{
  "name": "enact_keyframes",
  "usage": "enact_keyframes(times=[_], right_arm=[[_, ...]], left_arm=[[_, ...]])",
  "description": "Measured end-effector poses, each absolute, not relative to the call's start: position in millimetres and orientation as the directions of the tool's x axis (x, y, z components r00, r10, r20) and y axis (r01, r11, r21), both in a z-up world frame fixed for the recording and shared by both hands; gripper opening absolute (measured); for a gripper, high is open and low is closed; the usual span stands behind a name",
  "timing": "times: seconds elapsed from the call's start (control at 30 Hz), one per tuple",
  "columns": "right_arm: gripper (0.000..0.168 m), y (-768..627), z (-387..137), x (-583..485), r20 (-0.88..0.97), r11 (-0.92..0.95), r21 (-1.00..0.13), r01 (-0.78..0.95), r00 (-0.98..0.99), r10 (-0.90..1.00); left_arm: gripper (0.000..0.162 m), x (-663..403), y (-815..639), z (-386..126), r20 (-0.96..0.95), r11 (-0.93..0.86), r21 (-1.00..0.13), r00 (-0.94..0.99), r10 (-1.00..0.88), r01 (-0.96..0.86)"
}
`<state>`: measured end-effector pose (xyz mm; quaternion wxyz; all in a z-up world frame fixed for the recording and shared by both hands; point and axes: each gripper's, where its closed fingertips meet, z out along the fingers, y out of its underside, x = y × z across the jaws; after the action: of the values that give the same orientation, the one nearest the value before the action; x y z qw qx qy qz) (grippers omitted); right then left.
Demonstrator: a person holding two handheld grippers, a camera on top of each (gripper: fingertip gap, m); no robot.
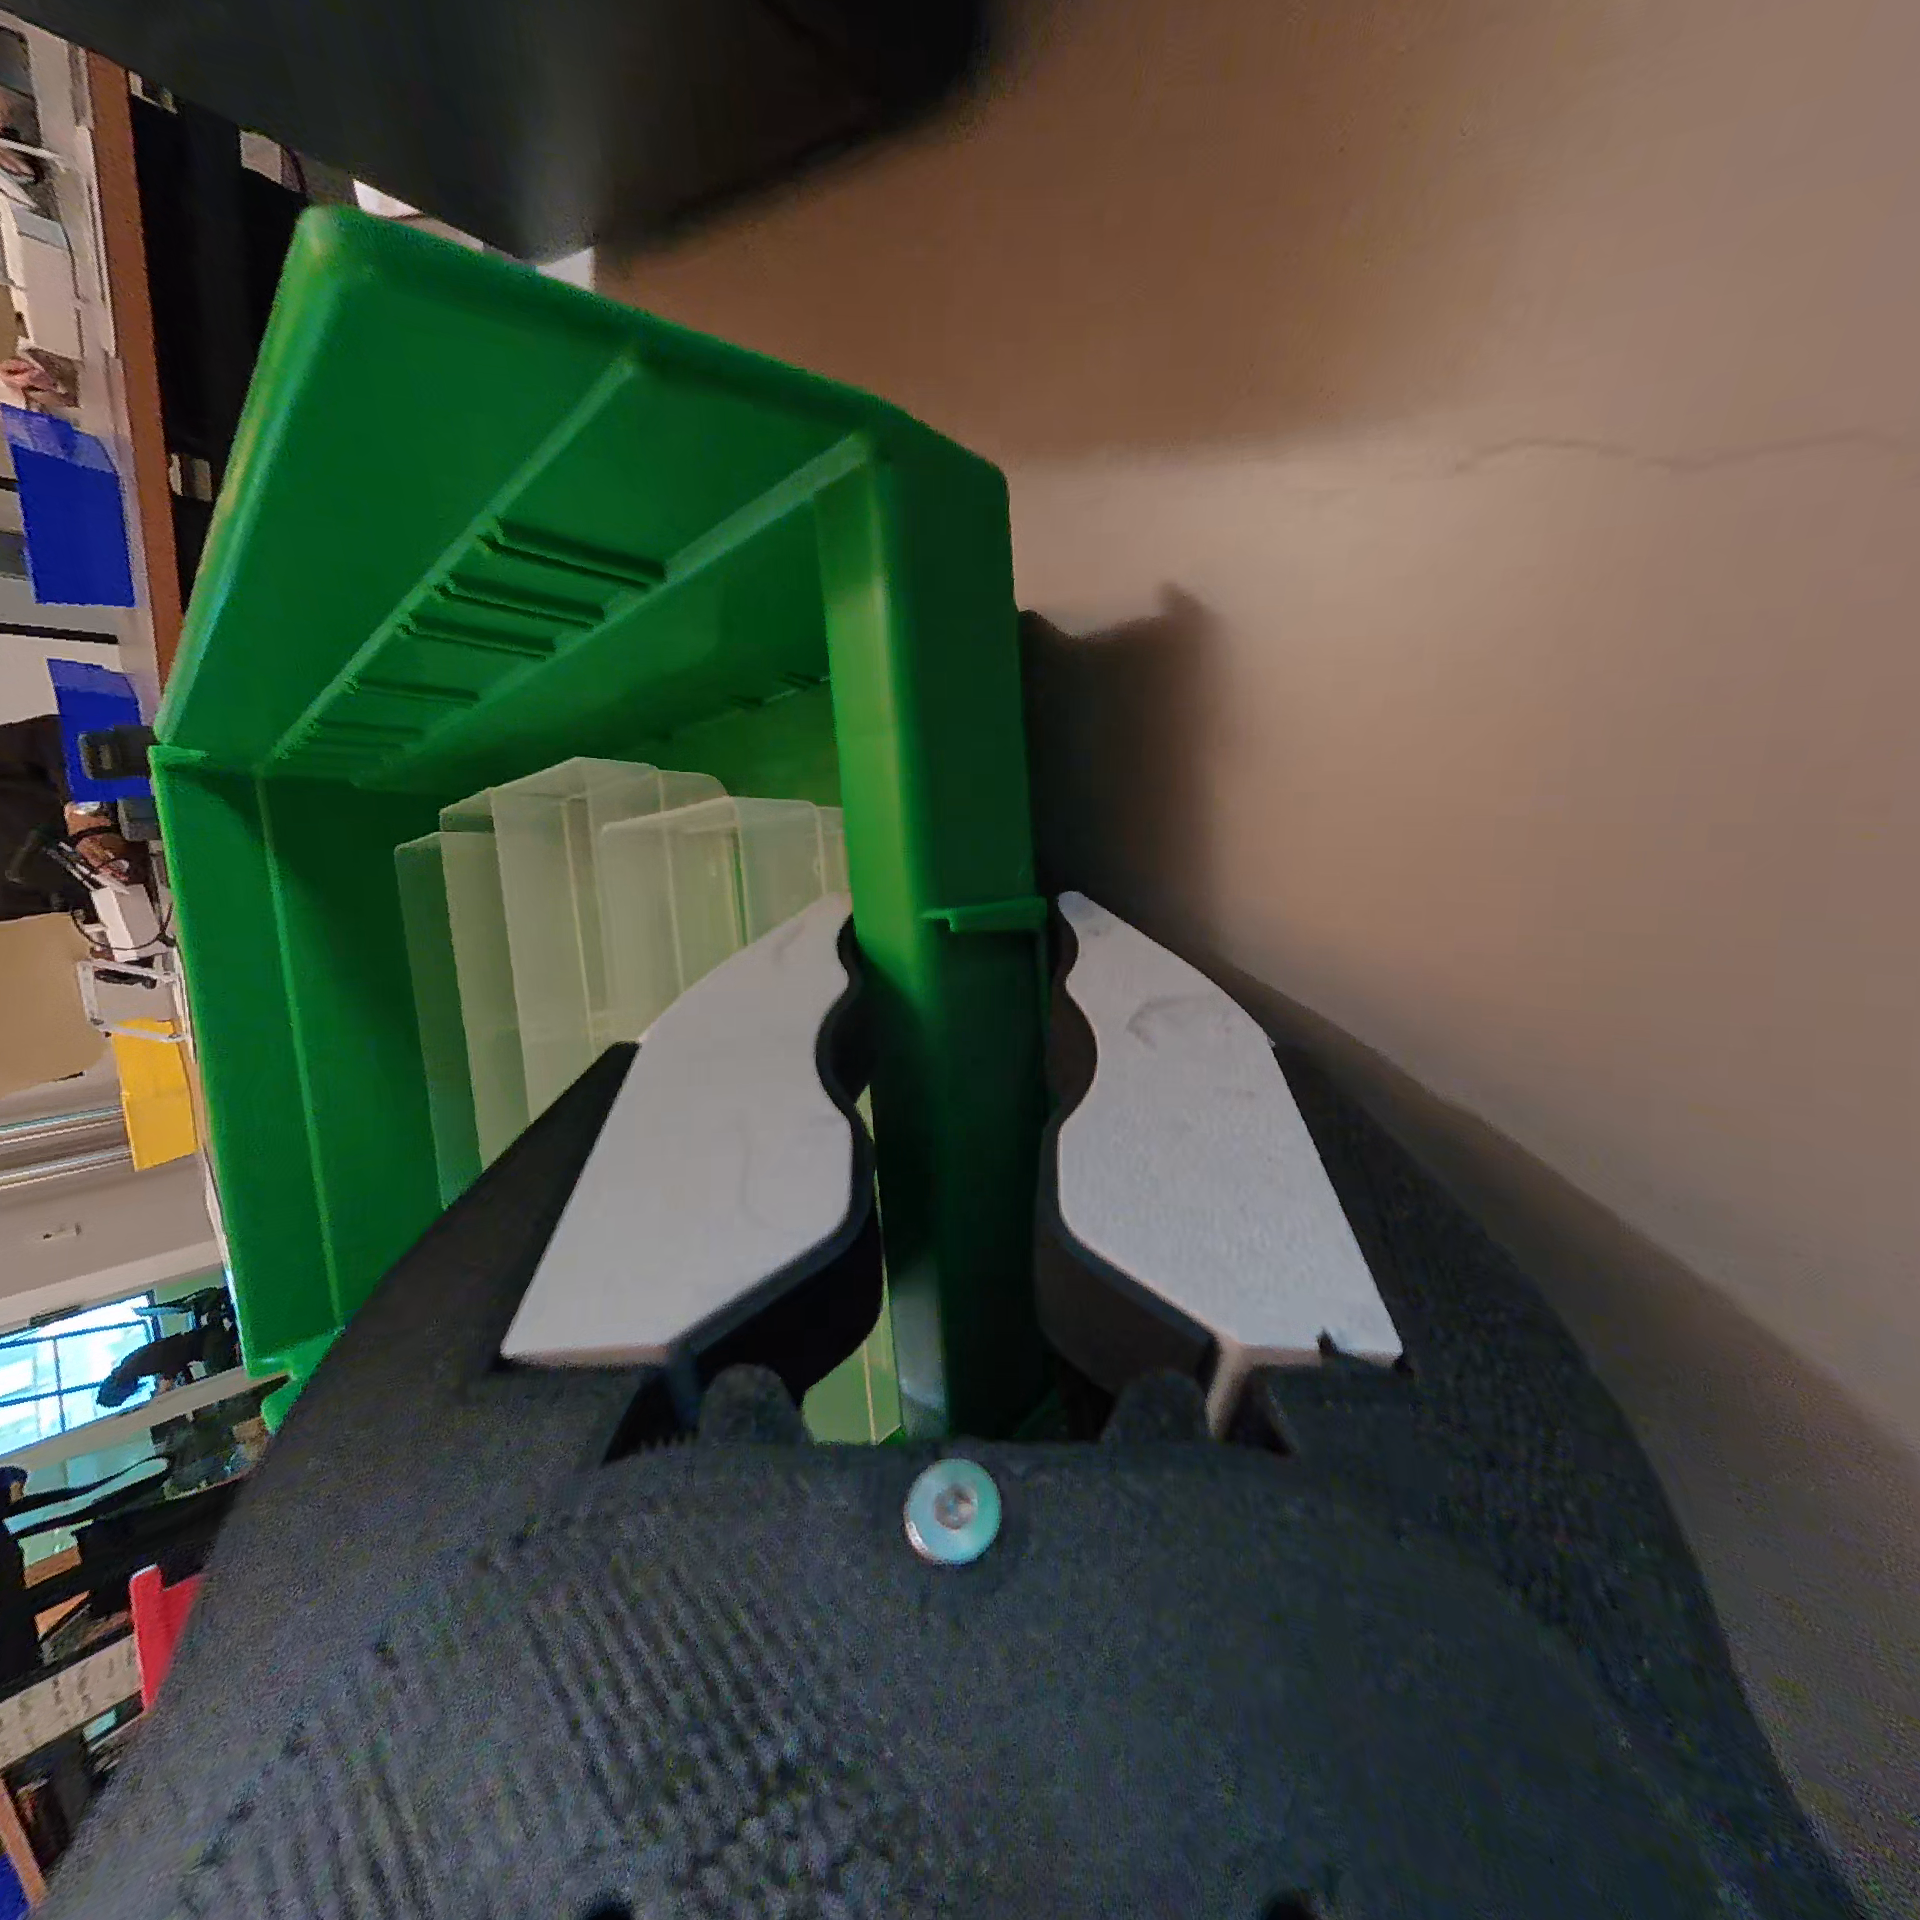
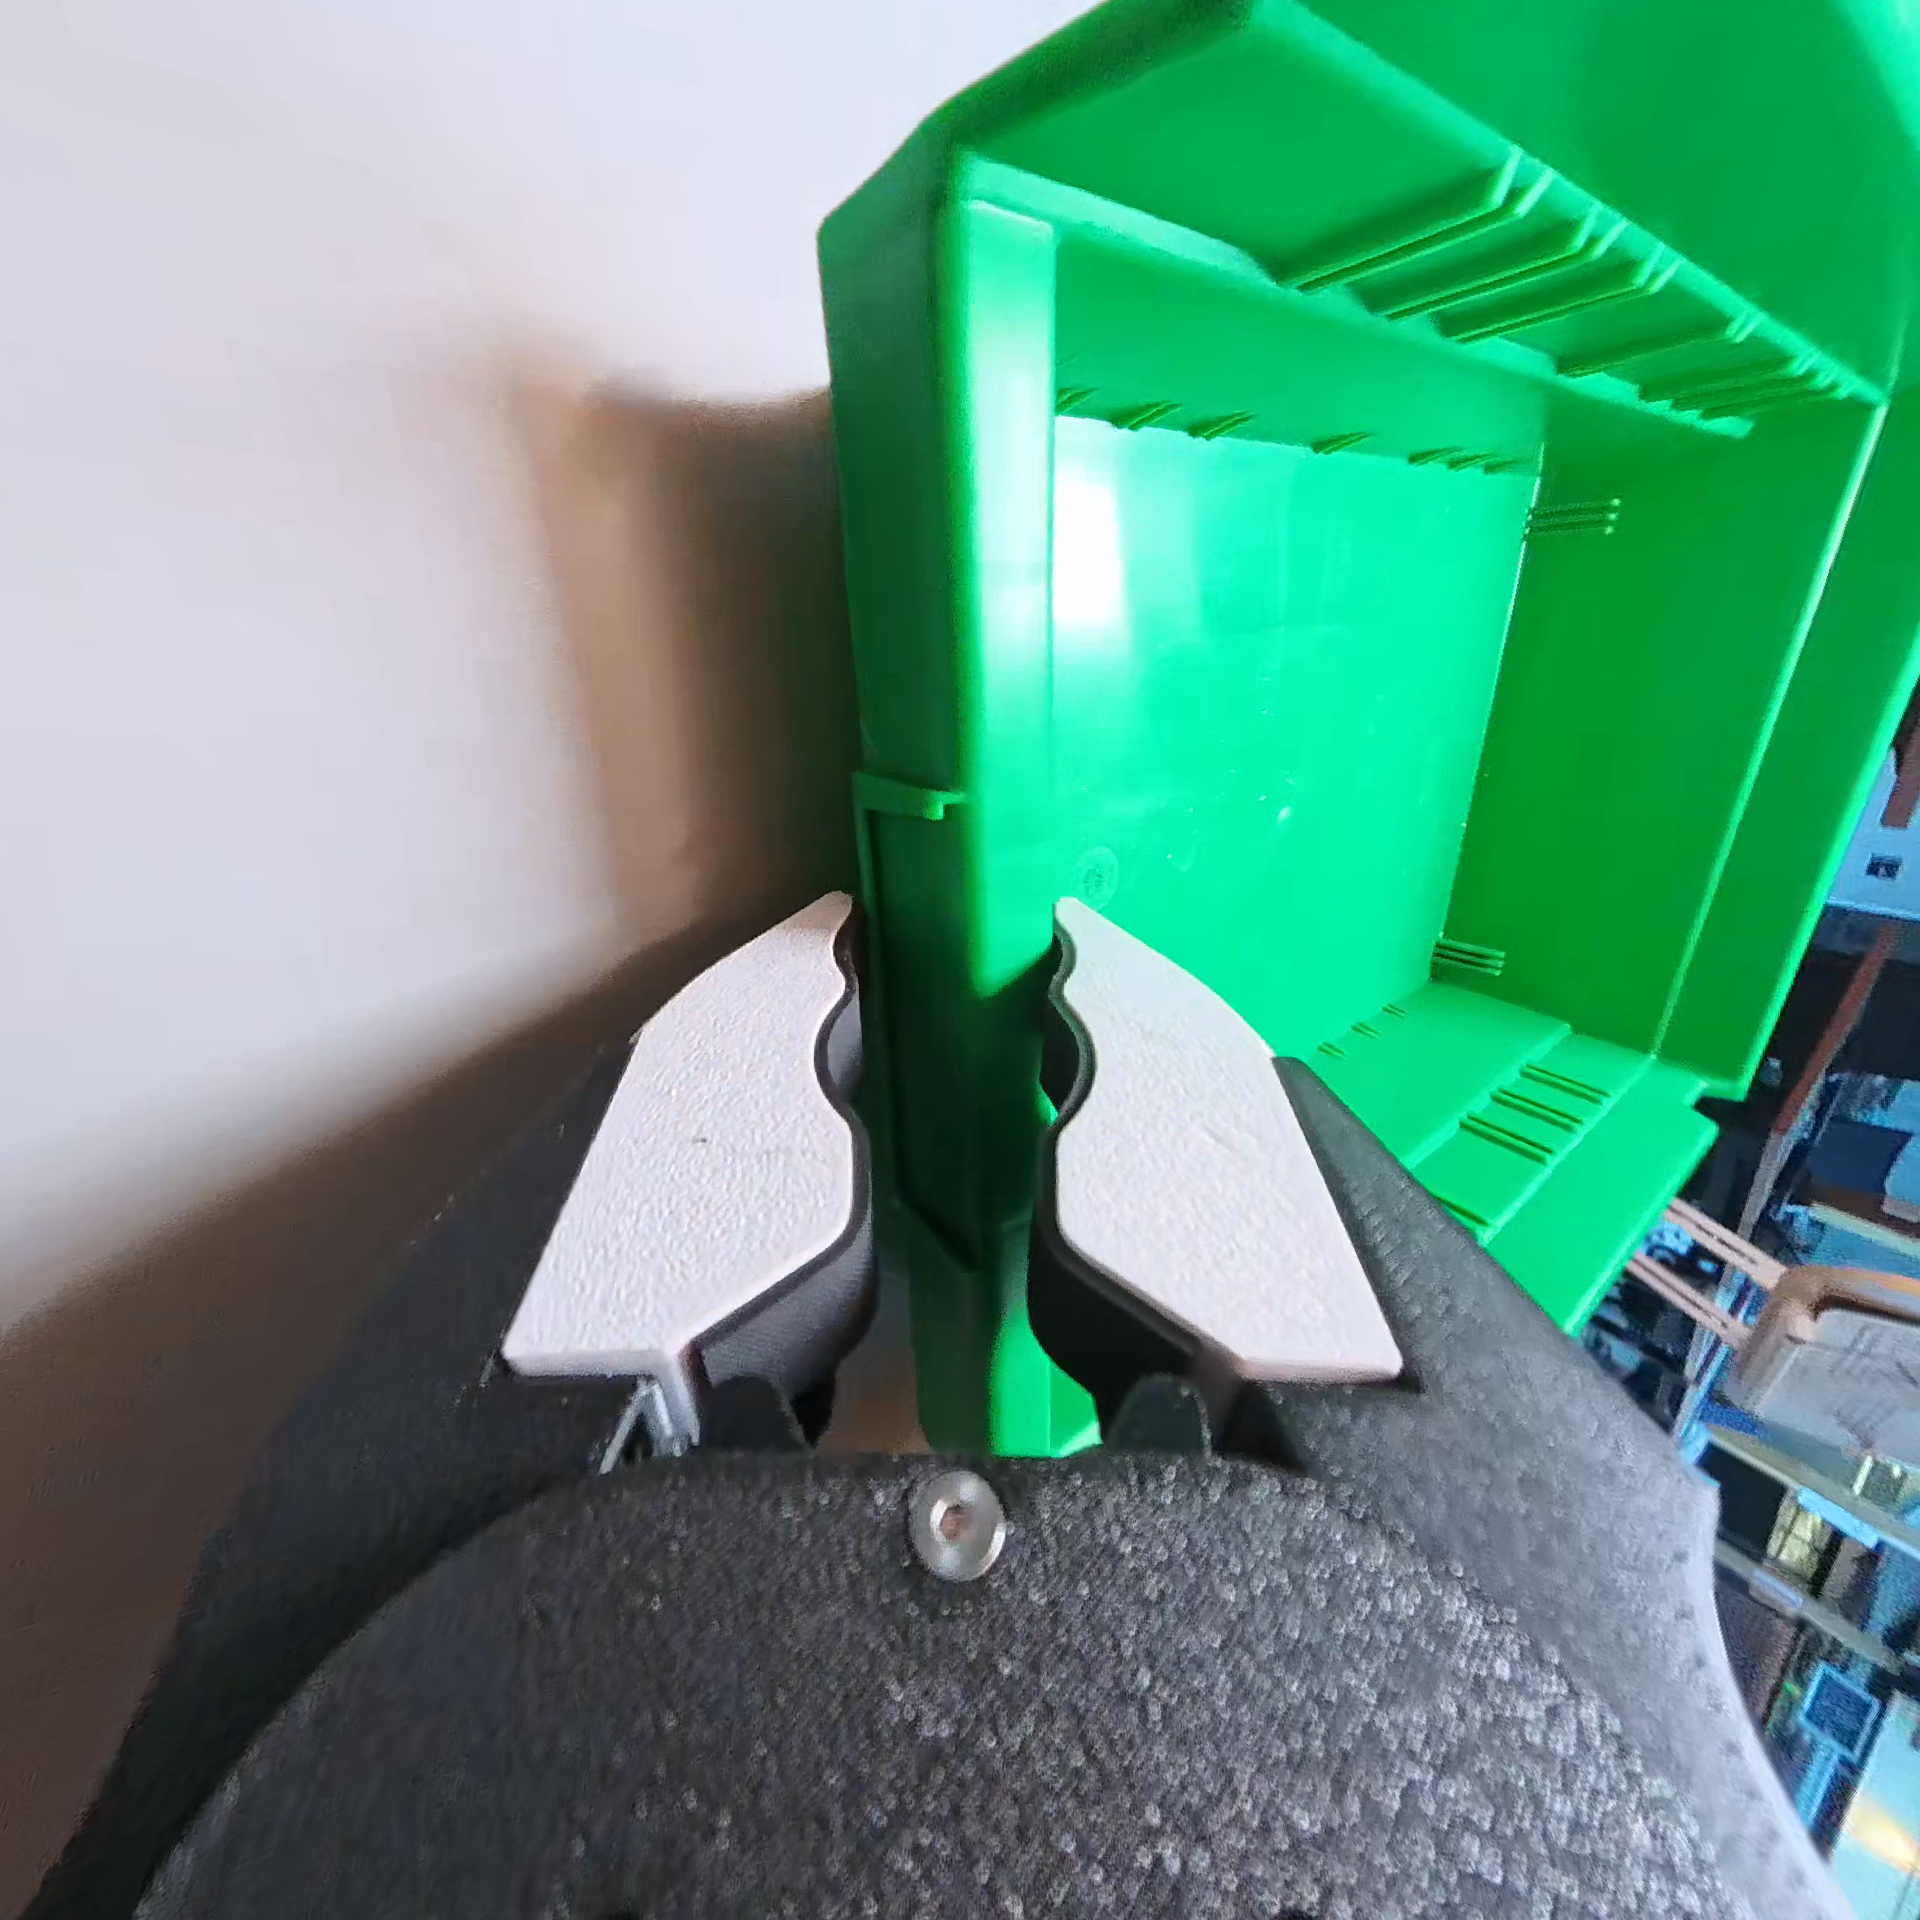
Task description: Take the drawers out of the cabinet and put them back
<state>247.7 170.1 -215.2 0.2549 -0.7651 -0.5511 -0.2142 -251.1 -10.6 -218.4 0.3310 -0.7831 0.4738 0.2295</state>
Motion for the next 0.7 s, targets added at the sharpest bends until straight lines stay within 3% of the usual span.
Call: enact_keyframes(times=[0.1, 0.2, 0.3, 0.4, 0.53, 0.7], right_arm=[[0.034, 164.2, -202.1, 240.6, 0.606, -0.263, -0.182, 0.947, 0.319, 0.729], [0.039, 147.4, -159.8, 191.1, 0.519, -0.175, -0.427, 0.887, 0.399, 0.756], [0.039, 134.3, -95.9, 128.0, 0.438, -0.017, -0.693, 0.721, 0.44, 0.784], [0.038, 131.2, -31.5, 82.2, 0.399, 0.108, -0.846, 0.522, 0.486, 0.777], [0.033, 137.2, 26.8, 39.7, 0.349, 0.211, -0.929, 0.303, 0.538, 0.767], [0.032, 161.8, 39.6, 18.9, 0.323, 0.229, -0.946, 0.23, 0.599, 0.732]], left_arm=[[0.031, -253.4, -0.3, -218.3, -0.672, -0.33, -0.304, 0.447, -0.591, -0.894], [0.031, -257.0, 7.9, -218.1, -0.681, -0.336, -0.3, 0.447, -0.58, -0.893], [0.031, -261.1, 16.5, -218.1, -0.688, -0.348, -0.295, 0.451, -0.569, -0.89], [0.031, -264.9, 22.6, -218.0, -0.689, -0.355, -0.295, 0.454, -0.564, -0.887], [0.031, -268.5, 26.7, -217.5, -0.695, -0.358, -0.294, 0.455, -0.557, -0.886], [0.038, -274.4, 24.7, -214.1, -0.704, -0.34, -0.294, 0.443, -0.554, -0.893]])
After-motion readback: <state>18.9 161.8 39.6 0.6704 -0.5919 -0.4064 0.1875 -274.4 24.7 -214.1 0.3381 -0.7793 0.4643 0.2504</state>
